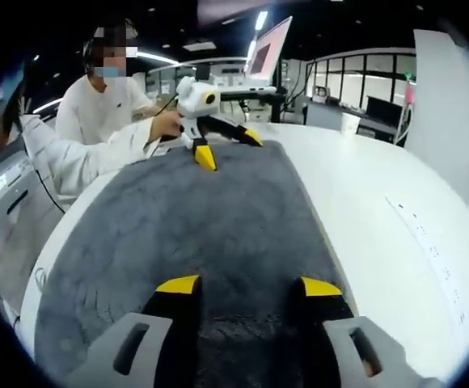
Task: Open the folded towel by lifting each exposed corner and separating the folded layers until the towel lies flat within the target outline without major curled edges
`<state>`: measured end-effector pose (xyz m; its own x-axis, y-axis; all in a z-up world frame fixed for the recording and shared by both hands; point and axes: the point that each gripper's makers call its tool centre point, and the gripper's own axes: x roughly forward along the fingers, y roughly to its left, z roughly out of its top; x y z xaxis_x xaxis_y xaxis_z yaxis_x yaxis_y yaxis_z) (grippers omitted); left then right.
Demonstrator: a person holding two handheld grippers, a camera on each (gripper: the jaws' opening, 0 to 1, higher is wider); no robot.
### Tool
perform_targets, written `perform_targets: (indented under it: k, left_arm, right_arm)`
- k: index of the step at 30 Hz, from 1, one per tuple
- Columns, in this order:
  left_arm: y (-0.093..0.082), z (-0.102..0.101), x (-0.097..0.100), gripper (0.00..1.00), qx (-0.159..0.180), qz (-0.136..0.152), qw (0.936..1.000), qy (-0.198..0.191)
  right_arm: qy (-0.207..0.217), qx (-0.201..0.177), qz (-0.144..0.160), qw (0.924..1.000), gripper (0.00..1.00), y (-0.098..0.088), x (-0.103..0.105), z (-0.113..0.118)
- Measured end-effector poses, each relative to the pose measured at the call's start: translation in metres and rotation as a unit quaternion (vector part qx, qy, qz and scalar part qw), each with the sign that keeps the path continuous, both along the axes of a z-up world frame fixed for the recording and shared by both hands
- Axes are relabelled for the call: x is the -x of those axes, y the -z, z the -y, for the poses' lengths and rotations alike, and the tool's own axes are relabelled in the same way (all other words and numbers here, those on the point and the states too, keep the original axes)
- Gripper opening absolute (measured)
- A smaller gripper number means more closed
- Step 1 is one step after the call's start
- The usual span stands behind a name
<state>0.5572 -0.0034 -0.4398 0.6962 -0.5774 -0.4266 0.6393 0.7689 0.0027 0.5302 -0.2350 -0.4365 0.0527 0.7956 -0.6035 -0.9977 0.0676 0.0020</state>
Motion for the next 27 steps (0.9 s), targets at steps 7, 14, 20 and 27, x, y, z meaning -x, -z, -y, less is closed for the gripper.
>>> perform_targets:
  k: [7,14,20,27]
  left_arm:
    - [0.000,0.000,0.000,0.80,0.001,0.001,1.0000,0.000]
    - [0.000,0.000,0.000,0.80,0.001,0.001,1.0000,0.000]
    - [0.000,0.000,0.001,0.80,0.002,0.002,1.0000,0.000]
    - [0.000,0.000,0.002,0.80,0.003,0.003,1.0000,0.000]
  right_arm:
    - [0.018,-0.007,0.005,0.9998,0.41,-0.012,-0.003,0.034]
    - [0.037,0.008,0.006,0.9993,0.42,-0.007,-0.005,0.061]
    - [0.037,0.043,0.002,0.9984,0.42,0.009,-0.006,0.073]
    - [0.031,0.038,0.002,0.9988,0.40,0.008,-0.007,0.078]
